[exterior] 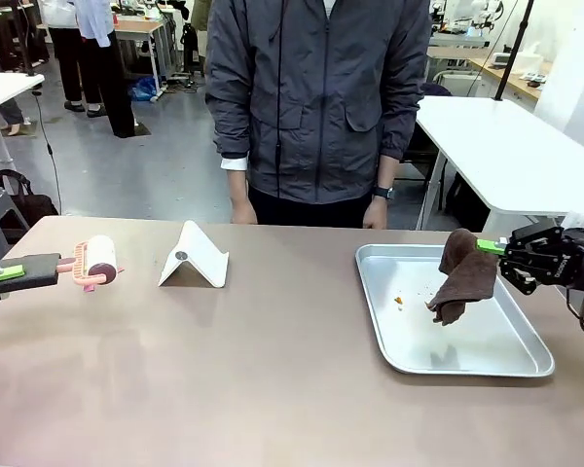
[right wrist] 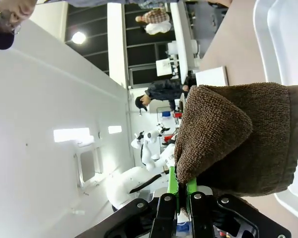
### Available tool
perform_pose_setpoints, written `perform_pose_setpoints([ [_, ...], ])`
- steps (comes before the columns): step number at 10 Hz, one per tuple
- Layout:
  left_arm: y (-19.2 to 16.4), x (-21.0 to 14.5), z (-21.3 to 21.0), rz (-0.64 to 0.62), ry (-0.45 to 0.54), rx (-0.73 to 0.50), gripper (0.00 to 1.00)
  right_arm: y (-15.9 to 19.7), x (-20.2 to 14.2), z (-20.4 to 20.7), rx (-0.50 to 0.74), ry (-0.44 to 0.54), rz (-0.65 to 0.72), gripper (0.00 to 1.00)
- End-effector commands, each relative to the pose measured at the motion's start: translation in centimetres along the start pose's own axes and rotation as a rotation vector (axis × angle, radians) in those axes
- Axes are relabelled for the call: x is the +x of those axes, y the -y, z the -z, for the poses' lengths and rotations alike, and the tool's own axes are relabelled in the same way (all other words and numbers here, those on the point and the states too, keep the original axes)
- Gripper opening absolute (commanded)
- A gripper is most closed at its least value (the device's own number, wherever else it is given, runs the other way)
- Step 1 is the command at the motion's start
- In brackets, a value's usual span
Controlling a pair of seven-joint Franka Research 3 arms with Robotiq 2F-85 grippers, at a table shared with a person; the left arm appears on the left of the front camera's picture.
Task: Clean the surface of the table.
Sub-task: Hold the Lint Roller with your left hand and the towel with your right hand, then if a person points to the right, clean the right side of the table with your right hand, and if they point to the left, clean the left side with your left hand.
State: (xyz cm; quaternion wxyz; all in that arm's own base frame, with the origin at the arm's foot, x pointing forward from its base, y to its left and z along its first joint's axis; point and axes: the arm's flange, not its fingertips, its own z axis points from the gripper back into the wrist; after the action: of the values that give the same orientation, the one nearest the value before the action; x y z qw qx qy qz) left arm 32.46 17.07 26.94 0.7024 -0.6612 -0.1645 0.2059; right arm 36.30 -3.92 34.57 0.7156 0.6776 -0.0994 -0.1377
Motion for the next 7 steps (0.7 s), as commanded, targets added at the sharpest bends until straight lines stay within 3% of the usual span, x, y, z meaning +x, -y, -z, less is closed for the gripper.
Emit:
perform_pose_setpoints([
  [1, 0.44, -0.08, -0.3, -0.009, 0.003, -0.018, 0.0, -0.57, 0.11, 0.38, 0.002, 0.018, -0.002, 0.0],
  [7, 0.44, -0.08, -0.3, -0.009, 0.003, -0.018, 0.0, -0.57, 0.11, 0.38, 0.002, 0.018, -0.002, 0.0],
])
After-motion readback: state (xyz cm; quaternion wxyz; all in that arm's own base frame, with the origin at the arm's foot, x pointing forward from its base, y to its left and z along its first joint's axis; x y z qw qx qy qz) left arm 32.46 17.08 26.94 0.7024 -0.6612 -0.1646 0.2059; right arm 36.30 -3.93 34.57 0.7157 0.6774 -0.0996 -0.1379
